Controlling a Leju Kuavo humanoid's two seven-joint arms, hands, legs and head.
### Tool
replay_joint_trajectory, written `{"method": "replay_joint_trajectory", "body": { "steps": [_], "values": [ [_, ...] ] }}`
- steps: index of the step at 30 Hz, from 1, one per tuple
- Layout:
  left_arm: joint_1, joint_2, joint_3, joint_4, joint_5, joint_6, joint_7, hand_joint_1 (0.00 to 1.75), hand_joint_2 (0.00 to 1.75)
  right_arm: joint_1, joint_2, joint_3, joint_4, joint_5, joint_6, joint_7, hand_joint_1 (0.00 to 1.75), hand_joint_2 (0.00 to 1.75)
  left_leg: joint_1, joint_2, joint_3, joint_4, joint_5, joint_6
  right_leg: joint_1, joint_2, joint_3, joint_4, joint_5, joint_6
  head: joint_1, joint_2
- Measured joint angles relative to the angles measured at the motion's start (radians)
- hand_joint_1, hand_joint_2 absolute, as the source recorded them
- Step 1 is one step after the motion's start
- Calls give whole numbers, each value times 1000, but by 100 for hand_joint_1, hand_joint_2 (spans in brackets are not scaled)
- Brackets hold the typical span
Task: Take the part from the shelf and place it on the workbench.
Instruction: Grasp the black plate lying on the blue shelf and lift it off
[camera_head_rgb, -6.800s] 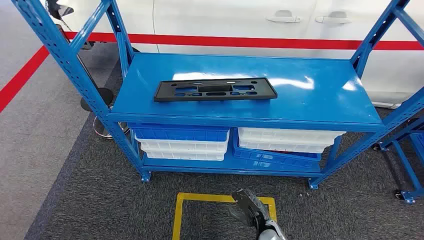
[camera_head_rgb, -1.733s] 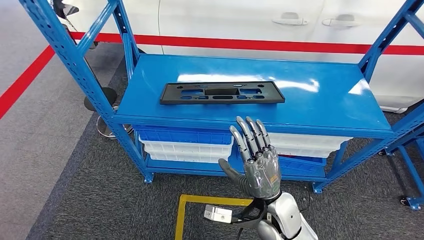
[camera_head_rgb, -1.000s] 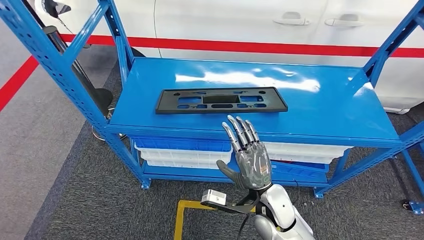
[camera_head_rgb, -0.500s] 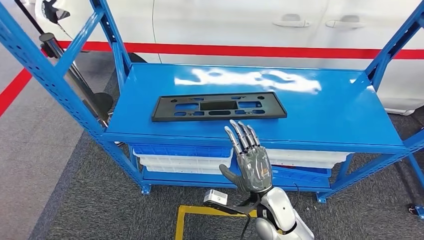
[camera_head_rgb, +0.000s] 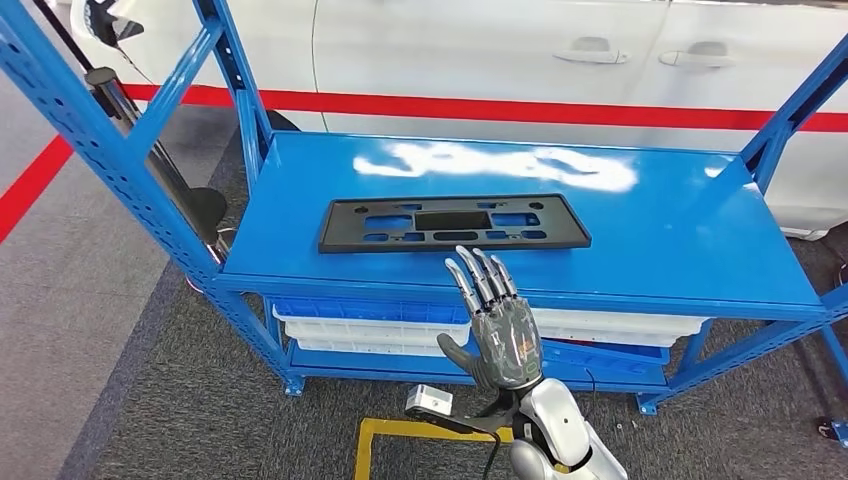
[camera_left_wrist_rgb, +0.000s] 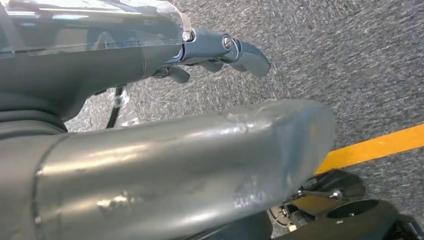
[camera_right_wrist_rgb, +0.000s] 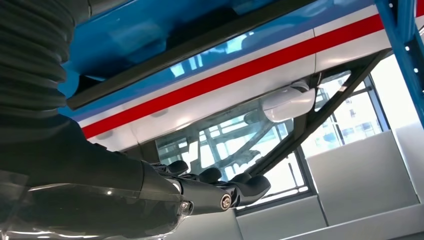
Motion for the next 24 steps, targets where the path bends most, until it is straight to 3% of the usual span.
{"method": "replay_joint_trajectory", "body": {
  "steps": [2,4,5,6,8,10,12,14,16,19,20,21,22,24],
  "values": [
    [-1,0,0,0,0,-1,0,0,0,1,0,0,0,0,0,0,0,175,1,0,6,-5,-2,11,-2,0,-48,97,-48,6,4,0],
    [-2,0,0,0,0,-4,0,0,0,5,0,-1,1,0,0,0,0,175,-2,0,9,-5,-6,18,-2,0,-125,227,-93,9,6,0],
    [-2,0,0,0,-1,-6,0,0,0,7,0,-1,1,0,0,0,0,175,-4,0,12,-5,-9,19,-2,0,-150,261,-93,8,6,0],
    [-1,0,0,0,-2,-8,0,0,0,10,0,-1,2,0,0,0,0,175,-6,-1,16,-4,-12,20,-2,0,-159,261,-75,7,6,0],
    [0,0,0,0,-3,-10,0,0,0,12,0,-2,2,0,0,0,0,175,-8,-2,30,-4,-22,18,0,0,-120,155,6,-3,6,0],
    [0,-1,-1,0,-3,-13,0,0,0,12,0,-3,2,0,0,0,0,175,-13,-3,40,-3,-33,10,8,0,-67,34,59,-16,5,0],
    [-2,-2,-1,0,-4,-14,1,0,0,13,0,-4,2,0,0,1,0,175,-14,-3,43,-4,-40,0,15,1,-51,-4,57,-24,5,0],
    [-4,-2,-1,0,-3,-14,1,0,0,16,0,-5,2,1,0,1,0,175,-13,-1,48,-5,-46,-13,11,4,-44,-14,54,-31,5,0],
    [-6,-2,-1,0,-4,-13,0,0,0,17,1,-5,2,1,0,2,0,175,-12,0,35,37,-71,-22,5,3,-28,-25,50,-41,1,0],
    [-5,-2,-1,0,-4,-14,0,0,0,21,1,-5,2,1,0,2,0,175,-7,1,-64,221,-142,-31,6,-1,-9,-28,37,-51,-2,0],
    [-3,-2,-1,0,-4,-15,0,0,0,24,1,-5,2,2,1,2,0,175,-6,1,-95,265,-147,-33,7,-1,-2,-28,31,-51,-2,0],
    [-1,-2,-1,0,-4,-15,0,0,0,26,1,-5,2,2,1,2,0,175,-5,1,-109,274,-130,-34,7,0,5,-27,24,-51,-2,0],
    [1,-1,-1,0,-4,-15,0,0,0,28,2,-5,2,2,1,2,0,175,-4,1,-103,242,-95,-33,7,1,15,-27,17,-49,-2,0],
    [1,0,-1,0,-6,-15,0,0,0,30,2,-5,2,2,3,2,0,175,-5,1,-54,113,-14,-27,7,3,36,-27,1,-42,-1,0]
  ]
}}
